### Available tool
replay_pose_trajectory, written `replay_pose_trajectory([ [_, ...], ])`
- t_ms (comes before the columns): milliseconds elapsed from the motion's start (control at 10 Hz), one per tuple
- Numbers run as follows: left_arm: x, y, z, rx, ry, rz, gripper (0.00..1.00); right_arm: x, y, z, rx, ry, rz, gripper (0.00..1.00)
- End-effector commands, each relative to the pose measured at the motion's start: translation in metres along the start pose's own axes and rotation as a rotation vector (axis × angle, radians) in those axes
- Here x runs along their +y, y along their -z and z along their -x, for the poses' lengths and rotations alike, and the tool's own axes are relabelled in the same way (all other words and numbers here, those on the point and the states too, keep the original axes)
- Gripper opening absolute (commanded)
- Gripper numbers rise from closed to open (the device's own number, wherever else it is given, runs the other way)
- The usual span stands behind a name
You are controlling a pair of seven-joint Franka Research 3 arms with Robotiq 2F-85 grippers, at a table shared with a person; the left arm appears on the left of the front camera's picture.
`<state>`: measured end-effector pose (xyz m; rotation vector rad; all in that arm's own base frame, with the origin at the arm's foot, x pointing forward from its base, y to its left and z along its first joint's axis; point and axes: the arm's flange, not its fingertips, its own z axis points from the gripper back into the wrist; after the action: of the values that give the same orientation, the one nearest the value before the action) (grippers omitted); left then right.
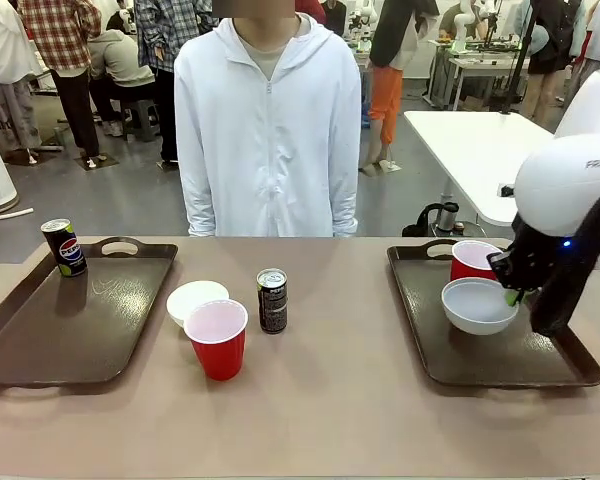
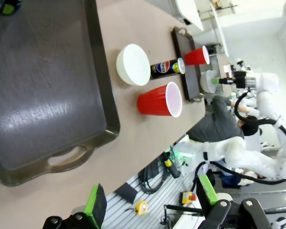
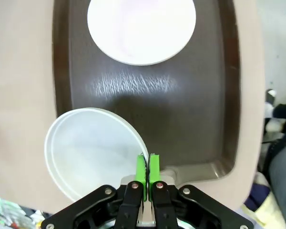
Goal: Prepare tableware on both trays.
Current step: Pick up a Picnic Bowl from the table and place it on a Handle tray.
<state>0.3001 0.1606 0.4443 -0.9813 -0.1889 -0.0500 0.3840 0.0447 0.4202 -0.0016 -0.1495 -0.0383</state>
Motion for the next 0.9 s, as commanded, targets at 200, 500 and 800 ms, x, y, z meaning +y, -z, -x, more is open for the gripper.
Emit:
replay_pose_trajectory([
  [200,-0.001,-0.001,0.0,-0.006,0.007,0.015,1.0,-0.006,0.065,0.006,0.021,0.026,-0.066,0.0],
  [500,-0.001,-0.001,0.0,-0.006,0.007,0.015,1.0,-0.007,0.066,0.005,0.044,0.024,-0.085,0.64],
  [800,-0.001,-0.001,0.0,-0.006,0.007,0.015,1.0,-0.003,0.035,0.01,0.047,0.005,-0.101,1.0],
])
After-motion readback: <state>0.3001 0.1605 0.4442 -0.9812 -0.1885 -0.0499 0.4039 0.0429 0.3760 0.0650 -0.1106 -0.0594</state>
